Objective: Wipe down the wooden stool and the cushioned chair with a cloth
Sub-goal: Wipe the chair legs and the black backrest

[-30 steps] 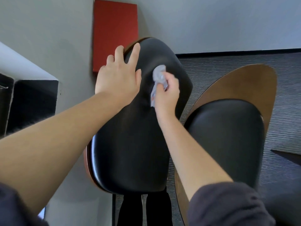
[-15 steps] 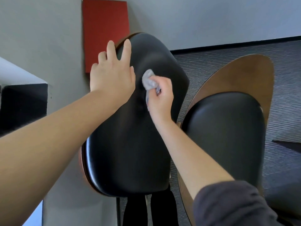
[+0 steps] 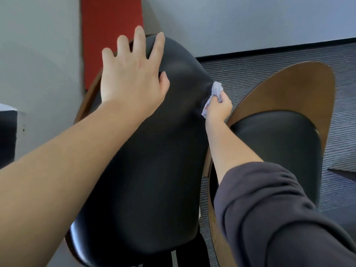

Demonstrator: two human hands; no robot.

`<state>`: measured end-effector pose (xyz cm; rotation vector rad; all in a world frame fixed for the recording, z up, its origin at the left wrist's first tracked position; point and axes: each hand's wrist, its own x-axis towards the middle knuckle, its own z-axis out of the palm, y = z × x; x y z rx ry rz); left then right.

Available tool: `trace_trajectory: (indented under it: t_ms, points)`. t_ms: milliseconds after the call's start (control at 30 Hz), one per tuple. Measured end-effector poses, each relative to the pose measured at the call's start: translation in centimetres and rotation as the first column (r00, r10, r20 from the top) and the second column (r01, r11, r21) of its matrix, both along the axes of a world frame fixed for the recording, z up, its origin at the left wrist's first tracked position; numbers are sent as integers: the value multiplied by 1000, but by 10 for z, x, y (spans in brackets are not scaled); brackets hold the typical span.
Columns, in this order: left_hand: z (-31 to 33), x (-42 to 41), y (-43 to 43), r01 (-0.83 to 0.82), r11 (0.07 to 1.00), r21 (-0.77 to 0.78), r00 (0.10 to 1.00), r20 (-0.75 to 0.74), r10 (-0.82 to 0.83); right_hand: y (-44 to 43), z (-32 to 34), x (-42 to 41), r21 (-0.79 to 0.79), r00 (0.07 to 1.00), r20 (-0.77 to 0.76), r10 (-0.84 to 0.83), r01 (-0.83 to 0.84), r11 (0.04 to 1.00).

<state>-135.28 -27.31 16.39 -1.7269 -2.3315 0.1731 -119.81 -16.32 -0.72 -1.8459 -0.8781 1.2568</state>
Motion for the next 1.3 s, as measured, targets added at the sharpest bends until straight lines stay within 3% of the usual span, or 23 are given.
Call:
trace_trajectory:
  t_ms: [100, 167, 233, 333, 467, 567, 667, 800, 900, 1000, 1167, 1300]
  points:
    - [-2, -1, 0, 5, 1000, 26, 1000, -1, -5, -3, -18, 15, -127, 991, -18, -134, 130, 983]
    - [-2, -1, -1, 10, 999, 39, 1000, -11, -9, -11, -24, 25, -274, 961, -77, -267, 237, 932]
    - [-3, 0, -1, 6, 999, 43, 1000, -20, -5, -16, -25, 27, -326, 928, -152, -339, 277, 904]
    - [-1, 1, 0, 3, 1000, 30, 999, -32, -2, -23, 7, 13, -239, 949, -210, -237, 185, 953]
    - [1, 1, 0, -1, 1000, 3, 1000, -29, 2, -38, 63, -16, 13, 975, -221, 17, -14, 1000]
    - [3, 2, 0, -4, 1000, -13, 1000, -20, 4, -69, 97, -35, 183, 948, -229, 220, -180, 967]
    - [3, 2, -1, -5, 1000, -28, 1000, -11, 5, -103, 113, -39, 361, 889, -154, 432, -356, 862]
    - [4, 2, -1, -13, 999, -39, 1000, 3, 13, -87, 91, -33, 288, 941, -137, 310, -261, 921]
    - [4, 1, -1, -14, 998, -57, 999, 28, 16, -73, 54, -15, 80, 991, -118, 64, -55, 995]
    - [5, -1, -9, 23, 996, -81, 999, 39, -20, -79, 35, -6, -99, 986, -150, -66, 51, 994]
    - [10, -8, -40, 113, 989, -96, 991, 84, -105, -118, 88, -29, 3, 976, -219, 17, -16, 1000]
    - [16, -9, -66, 109, 989, -99, 987, 130, -96, -181, 119, -32, 214, 926, -139, 351, -318, 924]
